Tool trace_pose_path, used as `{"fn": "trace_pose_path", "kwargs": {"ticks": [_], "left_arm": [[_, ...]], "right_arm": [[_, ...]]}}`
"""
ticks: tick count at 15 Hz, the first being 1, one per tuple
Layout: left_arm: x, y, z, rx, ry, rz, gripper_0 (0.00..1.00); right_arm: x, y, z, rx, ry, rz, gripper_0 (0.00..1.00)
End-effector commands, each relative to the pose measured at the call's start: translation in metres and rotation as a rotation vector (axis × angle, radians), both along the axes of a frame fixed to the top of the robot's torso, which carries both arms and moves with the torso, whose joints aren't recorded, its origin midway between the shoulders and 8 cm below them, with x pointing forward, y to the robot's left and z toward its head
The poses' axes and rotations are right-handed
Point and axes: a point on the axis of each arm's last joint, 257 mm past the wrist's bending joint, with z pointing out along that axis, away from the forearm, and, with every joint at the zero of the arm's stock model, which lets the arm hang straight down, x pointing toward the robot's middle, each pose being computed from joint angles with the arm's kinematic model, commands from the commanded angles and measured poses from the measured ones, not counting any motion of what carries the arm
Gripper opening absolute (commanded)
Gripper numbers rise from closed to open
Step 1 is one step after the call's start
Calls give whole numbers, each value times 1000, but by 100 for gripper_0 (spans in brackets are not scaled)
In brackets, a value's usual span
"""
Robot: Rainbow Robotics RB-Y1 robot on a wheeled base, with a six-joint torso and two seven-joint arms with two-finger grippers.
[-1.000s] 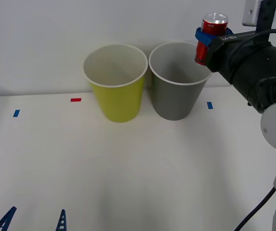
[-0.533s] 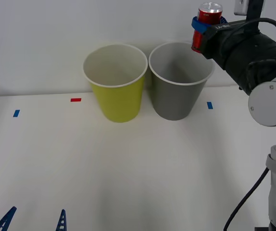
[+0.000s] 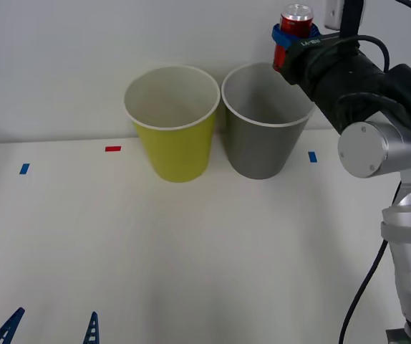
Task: Put cans in the gray bin and PET bottles in the light green bin.
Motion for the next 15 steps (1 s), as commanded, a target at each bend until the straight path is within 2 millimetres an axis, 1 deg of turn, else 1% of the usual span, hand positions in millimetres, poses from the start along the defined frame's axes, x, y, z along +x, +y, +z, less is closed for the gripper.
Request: {"fn": "trace_pose_path", "kwargs": {"ticks": [1, 5, 6, 7, 8, 11, 15], "left_arm": [[0, 0, 0, 0, 0, 0, 100], [0, 0, 0, 0, 0, 0, 100], [0, 0, 0, 0, 0, 0, 100], [0, 0, 0, 0, 0, 0, 100], [0, 0, 0, 0, 0, 0, 100], [0, 0, 0, 0, 0, 0, 100], [0, 0, 0, 0, 0, 0, 100]], "right_arm": [[7, 2, -3, 7, 0, 6, 0], [6, 3, -5, 9, 6, 12, 0], [6, 5, -5, 8, 5, 15, 21], [6, 7, -6, 6, 7, 19, 76], [6, 8, -7, 3, 8, 20, 100], [4, 18, -9, -9, 10, 38, 100], [3, 23, -11, -17, 10, 44, 100]]}}
